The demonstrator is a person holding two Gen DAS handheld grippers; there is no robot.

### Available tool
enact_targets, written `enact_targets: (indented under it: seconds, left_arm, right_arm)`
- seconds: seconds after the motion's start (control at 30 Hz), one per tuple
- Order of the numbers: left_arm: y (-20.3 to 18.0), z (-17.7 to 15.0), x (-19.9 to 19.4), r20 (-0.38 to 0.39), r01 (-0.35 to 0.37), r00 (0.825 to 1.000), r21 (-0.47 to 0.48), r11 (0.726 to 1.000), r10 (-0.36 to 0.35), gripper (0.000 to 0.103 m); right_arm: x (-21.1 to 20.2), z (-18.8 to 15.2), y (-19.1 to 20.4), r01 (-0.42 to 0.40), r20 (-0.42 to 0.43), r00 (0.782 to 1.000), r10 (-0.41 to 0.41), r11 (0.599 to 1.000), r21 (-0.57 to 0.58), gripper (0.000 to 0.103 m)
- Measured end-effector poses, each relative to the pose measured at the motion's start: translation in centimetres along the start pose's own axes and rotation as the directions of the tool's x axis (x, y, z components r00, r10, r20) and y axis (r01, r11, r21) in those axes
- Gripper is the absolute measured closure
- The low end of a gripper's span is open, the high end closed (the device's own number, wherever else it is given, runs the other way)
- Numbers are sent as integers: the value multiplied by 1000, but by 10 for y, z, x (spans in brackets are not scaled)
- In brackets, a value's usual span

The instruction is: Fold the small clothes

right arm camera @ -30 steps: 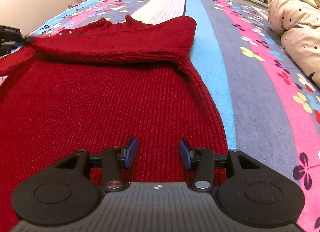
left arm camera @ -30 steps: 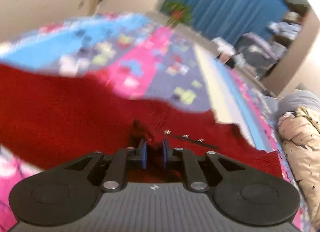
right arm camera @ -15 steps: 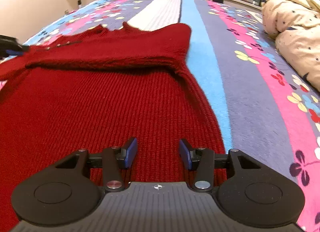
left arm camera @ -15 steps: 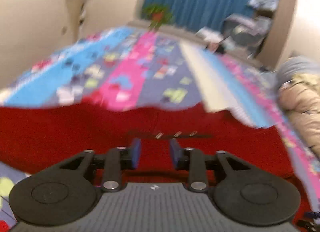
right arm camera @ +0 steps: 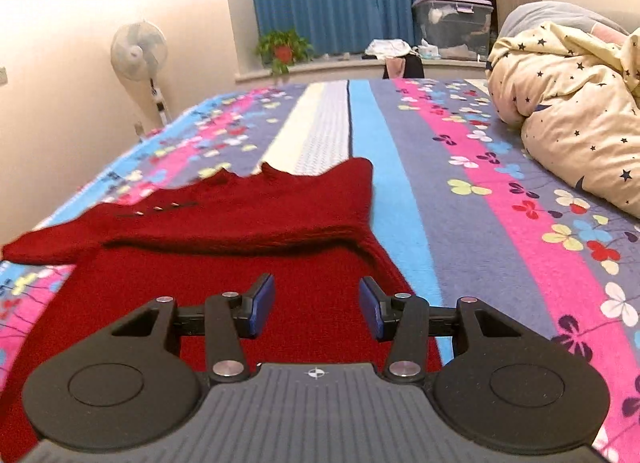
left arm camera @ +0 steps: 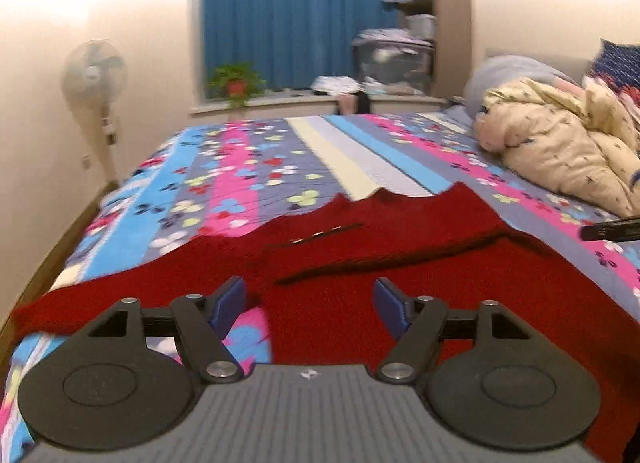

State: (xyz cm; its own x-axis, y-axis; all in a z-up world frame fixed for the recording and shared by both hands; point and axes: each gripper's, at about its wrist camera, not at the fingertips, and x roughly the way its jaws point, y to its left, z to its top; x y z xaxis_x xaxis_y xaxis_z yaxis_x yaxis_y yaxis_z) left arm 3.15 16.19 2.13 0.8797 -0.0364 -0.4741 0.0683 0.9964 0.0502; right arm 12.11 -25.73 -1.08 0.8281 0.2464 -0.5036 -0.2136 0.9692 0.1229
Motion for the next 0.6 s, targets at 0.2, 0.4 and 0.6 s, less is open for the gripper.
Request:
enact_targets:
  seconds: [0.2, 0.4, 0.6]
  left_arm:
    - [27, -4, -23, 25, -132, 990, -172, 976, 138, 25]
    - [38, -2, -30, 11, -155, 987, -248, 956, 163, 23]
    - [29, -1, -40, 35, -148, 987, -202, 968, 158, 21]
  right_arm:
    - [-29, -8, 15, -22, 34, 999, 22, 1000, -7, 54]
    - [-37, -16, 23, -13, 26, 1000, 13, 1000, -26, 54]
    - [-39, -19, 24, -1, 16, 1000, 2, 1000, -25, 54]
